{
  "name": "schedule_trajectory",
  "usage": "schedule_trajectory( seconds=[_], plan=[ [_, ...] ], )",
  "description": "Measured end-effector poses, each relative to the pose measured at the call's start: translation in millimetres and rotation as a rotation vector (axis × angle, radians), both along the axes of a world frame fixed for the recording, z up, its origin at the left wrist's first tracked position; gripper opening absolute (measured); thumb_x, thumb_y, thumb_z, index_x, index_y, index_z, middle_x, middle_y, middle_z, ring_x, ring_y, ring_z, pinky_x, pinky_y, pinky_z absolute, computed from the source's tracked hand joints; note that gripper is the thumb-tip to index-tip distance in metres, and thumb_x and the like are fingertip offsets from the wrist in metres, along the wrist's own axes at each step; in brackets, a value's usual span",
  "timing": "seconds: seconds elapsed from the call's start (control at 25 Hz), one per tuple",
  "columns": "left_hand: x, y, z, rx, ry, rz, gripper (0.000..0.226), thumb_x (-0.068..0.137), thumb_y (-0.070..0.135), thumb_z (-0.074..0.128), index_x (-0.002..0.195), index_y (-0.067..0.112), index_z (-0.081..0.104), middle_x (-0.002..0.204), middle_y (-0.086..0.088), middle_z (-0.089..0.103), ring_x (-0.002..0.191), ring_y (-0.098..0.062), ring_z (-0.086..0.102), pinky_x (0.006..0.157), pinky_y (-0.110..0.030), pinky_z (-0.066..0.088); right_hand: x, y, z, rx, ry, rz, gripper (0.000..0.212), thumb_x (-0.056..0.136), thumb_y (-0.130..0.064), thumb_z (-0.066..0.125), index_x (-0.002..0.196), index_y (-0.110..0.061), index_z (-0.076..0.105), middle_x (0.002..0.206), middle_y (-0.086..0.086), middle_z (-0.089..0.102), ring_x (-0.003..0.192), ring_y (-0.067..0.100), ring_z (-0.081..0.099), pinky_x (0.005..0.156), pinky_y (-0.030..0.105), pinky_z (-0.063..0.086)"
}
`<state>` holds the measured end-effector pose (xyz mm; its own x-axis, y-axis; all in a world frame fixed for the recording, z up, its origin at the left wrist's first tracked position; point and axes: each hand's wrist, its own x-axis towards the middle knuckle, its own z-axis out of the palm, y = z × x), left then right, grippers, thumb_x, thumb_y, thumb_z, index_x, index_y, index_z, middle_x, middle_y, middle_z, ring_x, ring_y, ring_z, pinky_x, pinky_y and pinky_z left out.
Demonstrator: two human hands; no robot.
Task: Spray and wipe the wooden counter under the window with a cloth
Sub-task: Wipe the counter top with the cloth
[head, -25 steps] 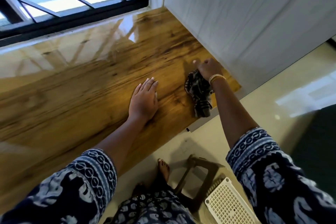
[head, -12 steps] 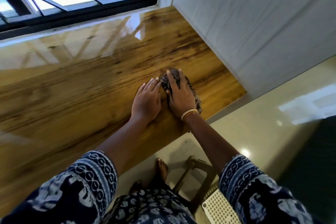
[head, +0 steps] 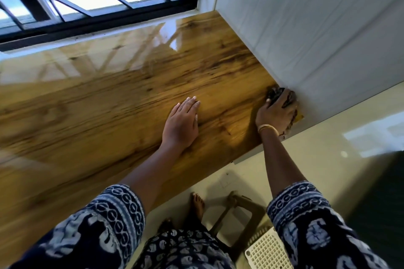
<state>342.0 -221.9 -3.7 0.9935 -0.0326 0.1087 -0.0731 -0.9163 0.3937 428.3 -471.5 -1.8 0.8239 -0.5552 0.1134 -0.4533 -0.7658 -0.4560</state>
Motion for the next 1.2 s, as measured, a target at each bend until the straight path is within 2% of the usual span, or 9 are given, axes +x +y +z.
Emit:
schedule_trajectory(
  seconds=[0.16,0.32,0.4,0.6,0.68,0.88,0.96,1.12,1.2],
  plan=[
    [0.2,0.6,0.3,-0.008,0.001,-0.007,0.048,0.098,0.018,0.039,0.145,0.015,0.038,0.154,-0.003,0.035,0.145,-0.016,0.025,0.12,-0.037,0.021,-41.5,49.8,4.7,-0.065,0.045,0.658,0.064,0.099,-0.026,0.042,0.153,-0.035,0.008,0.16,0.018,0.01,0.138,0.041,0.032,0.105,0.056,0.04],
    [-0.3,0.8,1.4,-0.009,0.017,-0.02,0.052,0.095,0.018,0.042,0.147,0.015,0.036,0.155,-0.004,0.032,0.146,-0.016,0.022,0.12,-0.037,0.02,-64.4,28.9,-3.0,-0.172,-0.013,1.428,0.065,0.097,-0.02,0.048,0.151,-0.041,0.018,0.161,0.007,0.013,0.138,0.033,0.036,0.101,0.039,0.04],
    [-0.7,0.3,2.4,0.001,0.01,-0.004,0.049,0.097,0.018,0.04,0.146,0.016,0.037,0.154,-0.003,0.034,0.145,-0.015,0.025,0.12,-0.037,0.021,-35.4,-1.1,-1.2,-0.201,-0.004,1.355,0.062,0.098,-0.025,0.047,0.15,-0.045,0.017,0.161,0.002,0.016,0.136,0.031,0.039,0.102,0.044,0.046],
    [-0.6,-0.7,2.6,-0.001,0.003,0.006,0.047,0.098,0.019,0.039,0.145,0.016,0.039,0.153,-0.003,0.035,0.144,-0.015,0.027,0.119,-0.036,0.023,24.7,-8.0,-0.4,-0.067,0.025,0.33,0.058,0.101,-0.027,0.041,0.153,-0.035,0.017,0.16,0.014,0.013,0.145,0.037,0.021,0.111,0.055,0.033],
    [-0.7,-0.5,1.6,0.0,-0.004,0.002,0.047,0.098,0.019,0.039,0.145,0.016,0.039,0.153,-0.002,0.035,0.144,-0.014,0.026,0.119,-0.036,0.023,21.7,39.7,1.9,-0.053,0.01,0.403,0.06,0.101,-0.025,0.04,0.154,-0.034,0.013,0.16,0.018,0.007,0.145,0.039,0.019,0.112,0.056,0.032],
    [-0.6,0.0,-0.6,-0.034,-0.011,0.033,0.042,0.096,0.018,0.044,0.138,0.012,0.048,0.147,-0.006,0.044,0.141,-0.016,0.034,0.119,-0.035,0.024,41.2,98.0,-2.1,-0.254,-0.146,1.468,0.058,0.096,-0.019,0.039,0.15,-0.036,0.026,0.16,0.009,0.019,0.134,0.031,0.041,0.098,0.039,0.045],
    [0.4,-0.1,-1.5,-0.057,-0.022,0.04,0.044,0.096,0.016,0.045,0.14,0.013,0.046,0.15,-0.004,0.041,0.142,-0.015,0.031,0.119,-0.034,0.023,91.1,84.3,0.7,-0.326,-0.124,1.399,0.06,0.096,-0.019,0.042,0.149,-0.039,0.025,0.159,0.007,0.022,0.129,0.033,0.046,0.096,0.042,0.05],
    [0.2,-1.9,0.5,-0.061,-0.015,0.043,0.046,0.096,0.014,0.047,0.142,0.016,0.044,0.151,-0.003,0.039,0.143,-0.015,0.03,0.119,-0.032,0.022,162.4,73.6,1.3,-0.081,0.026,0.703,0.06,0.099,-0.022,0.04,0.152,-0.04,0.018,0.16,0.01,0.016,0.139,0.037,0.032,0.106,0.049,0.039],
    [1.5,-1.7,3.4,-0.064,-0.012,0.04,0.046,0.096,0.015,0.046,0.142,0.017,0.044,0.151,-0.003,0.039,0.142,-0.015,0.03,0.118,-0.03,0.021,164.6,105.9,0.5,-0.056,0.021,0.616,0.062,0.097,-0.02,0.042,0.153,-0.035,0.019,0.16,0.015,0.013,0.142,0.038,0.025,0.109,0.052,0.035]
  ],
)
